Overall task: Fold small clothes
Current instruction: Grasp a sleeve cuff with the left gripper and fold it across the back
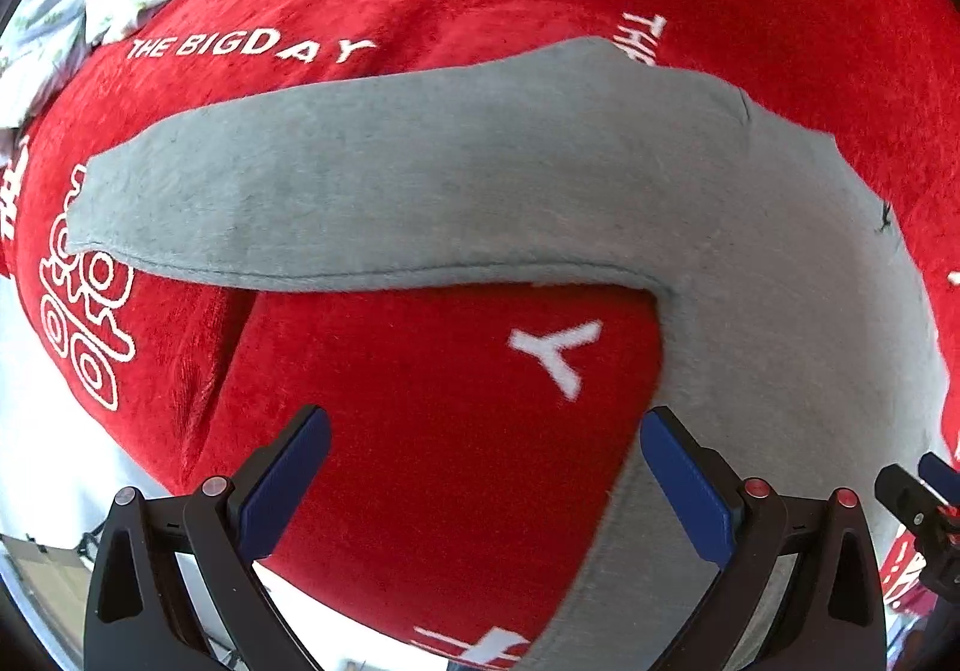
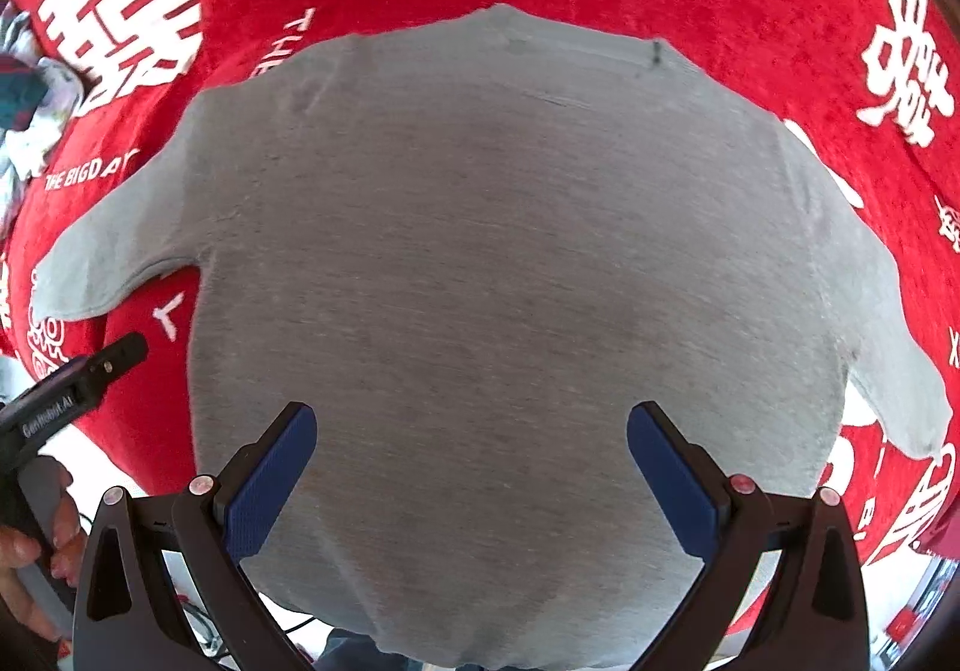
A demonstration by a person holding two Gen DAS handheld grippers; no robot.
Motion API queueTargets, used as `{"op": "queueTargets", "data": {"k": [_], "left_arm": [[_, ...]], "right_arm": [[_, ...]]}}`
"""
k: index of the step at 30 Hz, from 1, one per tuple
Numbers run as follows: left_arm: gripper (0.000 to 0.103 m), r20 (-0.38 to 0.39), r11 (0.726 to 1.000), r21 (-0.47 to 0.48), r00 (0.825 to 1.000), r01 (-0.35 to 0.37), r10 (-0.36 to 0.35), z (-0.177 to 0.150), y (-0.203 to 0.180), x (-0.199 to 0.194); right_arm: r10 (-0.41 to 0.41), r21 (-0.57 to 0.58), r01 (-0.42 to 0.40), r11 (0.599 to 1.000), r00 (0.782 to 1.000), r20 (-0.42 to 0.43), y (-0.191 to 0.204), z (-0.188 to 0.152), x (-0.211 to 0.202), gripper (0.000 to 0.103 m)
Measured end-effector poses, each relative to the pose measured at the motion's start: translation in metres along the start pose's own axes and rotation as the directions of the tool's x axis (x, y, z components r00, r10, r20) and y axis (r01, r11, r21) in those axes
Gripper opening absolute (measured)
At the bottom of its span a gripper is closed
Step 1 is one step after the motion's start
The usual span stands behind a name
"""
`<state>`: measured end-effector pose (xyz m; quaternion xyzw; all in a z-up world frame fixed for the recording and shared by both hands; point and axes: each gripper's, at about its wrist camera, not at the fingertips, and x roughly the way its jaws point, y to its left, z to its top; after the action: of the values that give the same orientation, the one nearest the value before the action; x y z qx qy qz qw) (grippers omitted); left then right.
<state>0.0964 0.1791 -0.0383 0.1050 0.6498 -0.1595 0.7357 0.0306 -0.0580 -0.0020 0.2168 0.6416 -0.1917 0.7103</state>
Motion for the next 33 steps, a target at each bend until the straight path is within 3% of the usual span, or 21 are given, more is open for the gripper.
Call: {"op": "queueTargets", "data": {"k": [5, 8, 11, 15, 19, 22, 23, 24, 25, 26, 28, 33], "left_arm": [[0.103, 0.053, 0.993, -0.115, 0.998, 0.036, -0.03, 0.011, 0.055, 0.007], [0.103, 0.042, 0.985, -0.173, 0.999, 0.029, -0.022, 0.017, 0.081, 0.024], [0.103, 0.037, 0.962, -0.226, 0.988, 0.154, -0.15, 0.027, 0.092, 0.04], [0.103, 0.099, 0.955, -0.22, 0.978, 0.201, -0.183, 0.049, 0.095, 0.05], [0.103, 0.193, 0.913, -0.336, 0.966, 0.232, -0.174, 0.067, 0.13, 0.045], [0.082, 0.259, 0.871, -0.405, 0.948, 0.279, -0.184, 0.071, 0.161, 0.038], [0.062, 0.263, 0.878, -0.407, 0.953, 0.252, -0.152, 0.072, 0.165, 0.035], [0.03, 0.26, 0.888, -0.4, 0.957, 0.228, -0.129, 0.075, 0.168, 0.035], [0.012, 0.255, 0.897, -0.384, 0.959, 0.219, -0.125, 0.076, 0.173, 0.035], [0.006, 0.257, 0.893, -0.376, 0.954, 0.247, -0.156, 0.077, 0.175, 0.036], [0.006, 0.293, 0.888, -0.363, 0.939, 0.282, -0.178, 0.076, 0.175, 0.027], [0.006, 0.372, 0.95, -0.148, 0.906, 0.275, -0.204, 0.074, 0.121, -0.033]], "right_arm": [[-0.011, -0.032, 0.01, 0.999, 1.0, -0.006, 0.007, 0.002, 0.001, 0.103], [-0.018, -0.043, 0.018, 0.999, 1.0, -0.022, 0.008, 0.002, 0.007, 0.103], [-0.022, -0.048, 0.02, 0.999, 0.999, -0.041, 0.009, 0.0, 0.012, 0.103], [-0.017, -0.051, 0.014, 0.999, 0.999, -0.049, 0.01, -0.001, 0.013, 0.103], [-0.012, -0.047, 0.01, 0.999, 0.999, -0.042, 0.008, 0.001, 0.013, 0.103], [-0.007, -0.039, 0.006, 0.999, 0.999, -0.039, 0.004, 0.0, 0.013, 0.103], [-0.005, -0.035, 0.004, 0.999, 0.999, -0.038, 0.003, -0.001, 0.013, 0.103], [-0.003, -0.028, 0.002, 1.0, 0.999, -0.035, 0.001, -0.003, 0.012, 0.103], [0.003, -0.023, -0.003, 1.0, 1.0, -0.031, -0.002, -0.005, 0.01, 0.103], [0.014, -0.012, -0.014, 1.0, 1.0, -0.019, -0.005, -0.007, 0.007, 0.103], [0.027, 0.002, -0.027, 1.0, 1.0, 0.0, -0.01, -0.009, 0.002, 0.103], [0.057, 0.086, -0.062, 0.994, 0.997, 0.05, -0.044, -0.016, -0.012, 0.103]]}}
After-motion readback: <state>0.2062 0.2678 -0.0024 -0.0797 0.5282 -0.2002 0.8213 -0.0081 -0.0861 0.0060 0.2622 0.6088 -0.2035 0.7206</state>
